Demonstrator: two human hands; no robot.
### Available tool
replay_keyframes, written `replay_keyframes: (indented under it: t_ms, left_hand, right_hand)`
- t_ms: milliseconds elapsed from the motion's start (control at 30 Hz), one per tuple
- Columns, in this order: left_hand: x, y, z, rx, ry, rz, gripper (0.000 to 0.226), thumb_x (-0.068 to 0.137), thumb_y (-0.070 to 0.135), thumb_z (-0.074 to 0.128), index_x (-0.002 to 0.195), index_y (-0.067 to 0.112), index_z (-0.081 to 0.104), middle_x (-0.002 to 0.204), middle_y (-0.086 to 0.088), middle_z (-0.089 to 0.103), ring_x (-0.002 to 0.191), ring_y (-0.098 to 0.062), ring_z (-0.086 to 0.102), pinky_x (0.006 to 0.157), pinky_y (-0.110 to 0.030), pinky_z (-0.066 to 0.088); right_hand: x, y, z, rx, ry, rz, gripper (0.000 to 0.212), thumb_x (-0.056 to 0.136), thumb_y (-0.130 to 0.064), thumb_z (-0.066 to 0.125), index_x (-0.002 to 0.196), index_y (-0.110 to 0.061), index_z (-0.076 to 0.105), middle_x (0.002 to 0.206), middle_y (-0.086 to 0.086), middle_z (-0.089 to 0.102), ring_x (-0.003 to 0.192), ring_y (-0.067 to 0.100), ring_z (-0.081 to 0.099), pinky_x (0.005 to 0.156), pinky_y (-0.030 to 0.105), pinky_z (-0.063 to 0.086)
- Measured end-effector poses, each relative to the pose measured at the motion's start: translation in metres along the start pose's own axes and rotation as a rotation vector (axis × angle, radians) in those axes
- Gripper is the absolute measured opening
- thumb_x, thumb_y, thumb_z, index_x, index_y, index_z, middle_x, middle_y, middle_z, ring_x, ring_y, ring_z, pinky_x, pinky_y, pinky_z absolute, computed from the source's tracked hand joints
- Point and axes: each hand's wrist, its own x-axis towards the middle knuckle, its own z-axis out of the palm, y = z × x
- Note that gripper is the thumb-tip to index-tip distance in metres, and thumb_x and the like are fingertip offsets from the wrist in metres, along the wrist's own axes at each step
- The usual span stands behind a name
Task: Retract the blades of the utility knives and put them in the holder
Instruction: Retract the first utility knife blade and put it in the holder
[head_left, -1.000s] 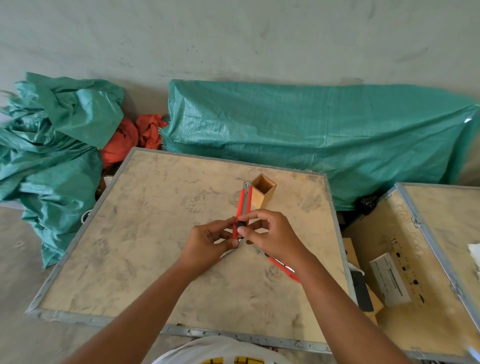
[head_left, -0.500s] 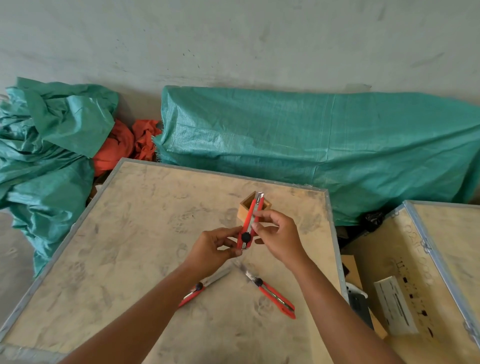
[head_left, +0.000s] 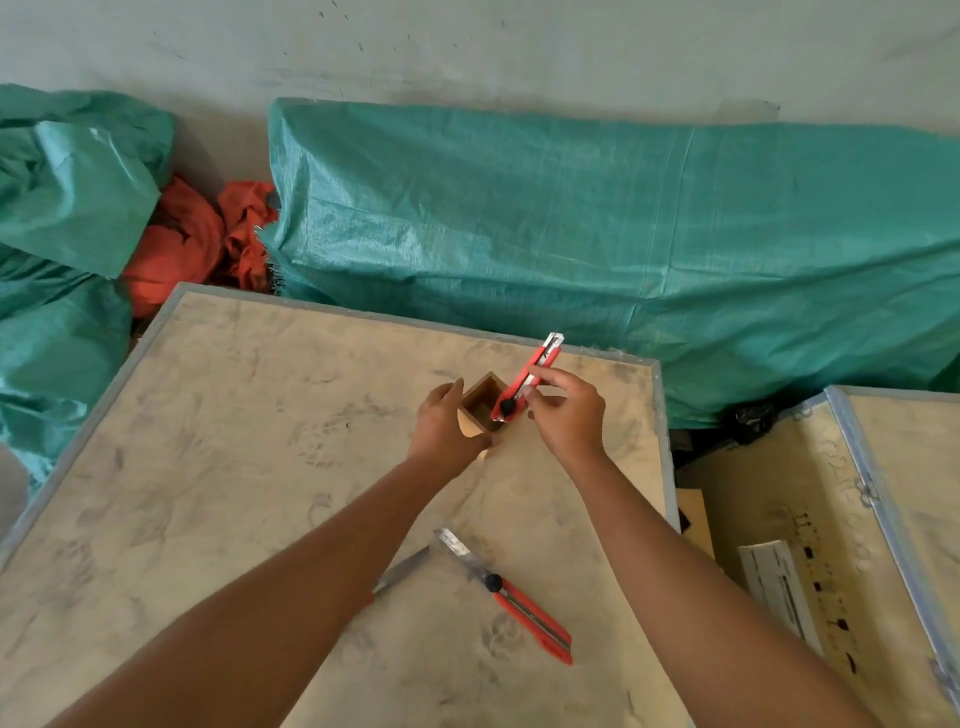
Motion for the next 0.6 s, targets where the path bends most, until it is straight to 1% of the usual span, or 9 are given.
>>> replay_keyframes:
  t_ms: [33, 67, 100, 133, 167, 267, 433, 567, 600]
  left_hand:
    - [0.005, -0.003, 0.005, 0.012, -0.030, -0.020, 0.095, 0.073, 0.041, 0.083, 0.150, 0.016, 0.033, 0.154, -0.006, 0.038, 0.138, -0.026, 0.040, 0.112, -0.039, 0.038]
    - [0.007, -0.004, 0.009, 0.025, -0.041, -0.023, 0.092, 0.074, 0.040, 0.082, 0.149, 0.015, 0.035, 0.153, -0.006, 0.039, 0.136, -0.026, 0.042, 0.110, -0.038, 0.039]
    - [0.009, -0.006, 0.012, 0.032, -0.039, -0.025, 0.087, 0.076, 0.037, 0.081, 0.148, 0.014, 0.038, 0.151, -0.007, 0.041, 0.134, -0.026, 0.044, 0.109, -0.036, 0.040]
    - [0.011, -0.009, 0.014, 0.029, -0.024, -0.016, 0.082, 0.077, 0.032, 0.081, 0.147, 0.014, 0.041, 0.150, -0.007, 0.042, 0.132, -0.026, 0.046, 0.107, -0.034, 0.040]
    - [0.011, -0.010, 0.015, 0.018, -0.014, -0.019, 0.079, 0.079, 0.028, 0.080, 0.146, 0.014, 0.042, 0.149, -0.007, 0.042, 0.131, -0.025, 0.046, 0.107, -0.032, 0.041]
    - [0.013, -0.014, 0.019, -0.006, -0.011, -0.017, 0.078, 0.081, 0.025, 0.079, 0.148, 0.011, 0.040, 0.149, -0.006, 0.041, 0.132, -0.026, 0.045, 0.108, -0.030, 0.039]
    - [0.014, -0.014, 0.019, 0.000, -0.002, -0.024, 0.080, 0.081, 0.027, 0.079, 0.148, 0.012, 0.039, 0.149, -0.006, 0.041, 0.132, -0.024, 0.045, 0.110, -0.032, 0.040]
    - [0.008, -0.013, 0.015, -0.034, -0.001, -0.015, 0.083, 0.080, 0.028, 0.079, 0.149, 0.012, 0.036, 0.151, -0.007, 0.041, 0.135, -0.026, 0.043, 0.112, -0.039, 0.041]
    - [0.005, -0.014, 0.013, -0.045, 0.003, -0.010, 0.083, 0.080, 0.028, 0.080, 0.149, 0.012, 0.037, 0.151, -0.007, 0.041, 0.135, -0.027, 0.043, 0.112, -0.040, 0.041]
  right_hand:
    - [0.002, 0.003, 0.004, -0.026, 0.004, -0.015, 0.031, 0.088, -0.003, 0.076, 0.115, -0.017, 0.079, 0.116, 0.007, 0.078, 0.088, 0.022, 0.077, 0.083, 0.035, 0.065]
    - [0.003, 0.005, 0.007, -0.051, 0.001, -0.034, 0.030, 0.089, -0.003, 0.076, 0.116, -0.016, 0.079, 0.116, 0.007, 0.078, 0.092, 0.022, 0.076, 0.084, 0.025, 0.062]
    - [0.004, 0.007, 0.009, -0.075, -0.005, -0.048, 0.029, 0.090, -0.004, 0.075, 0.117, -0.015, 0.079, 0.117, 0.008, 0.078, 0.096, 0.022, 0.075, 0.083, 0.014, 0.057]
    - [0.005, 0.009, 0.012, -0.094, -0.011, -0.056, 0.029, 0.091, -0.004, 0.074, 0.117, -0.013, 0.079, 0.118, 0.009, 0.078, 0.099, 0.022, 0.074, 0.082, 0.009, 0.051]
    - [0.005, 0.010, 0.015, -0.106, -0.018, -0.060, 0.028, 0.091, -0.004, 0.074, 0.118, -0.013, 0.078, 0.118, 0.009, 0.078, 0.100, 0.023, 0.074, 0.082, 0.009, 0.050]
    - [0.006, 0.015, 0.021, -0.144, -0.044, -0.078, 0.027, 0.094, -0.004, 0.071, 0.118, -0.013, 0.078, 0.116, 0.009, 0.078, 0.100, 0.024, 0.074, 0.086, 0.021, 0.054]
    - [0.005, 0.018, 0.026, -0.189, -0.097, -0.044, 0.032, 0.096, -0.002, 0.067, 0.125, -0.013, 0.075, 0.122, 0.010, 0.077, 0.105, 0.025, 0.073, 0.090, 0.023, 0.051]
    - [-0.002, 0.015, 0.024, -0.147, -0.110, 0.002, 0.035, 0.096, -0.001, 0.066, 0.129, -0.013, 0.073, 0.129, 0.008, 0.074, 0.116, 0.025, 0.071, 0.103, 0.033, 0.056]
    - [-0.006, 0.014, 0.023, -0.134, -0.115, 0.013, 0.036, 0.096, -0.001, 0.066, 0.130, -0.013, 0.072, 0.131, 0.008, 0.073, 0.118, 0.025, 0.070, 0.104, 0.033, 0.055]
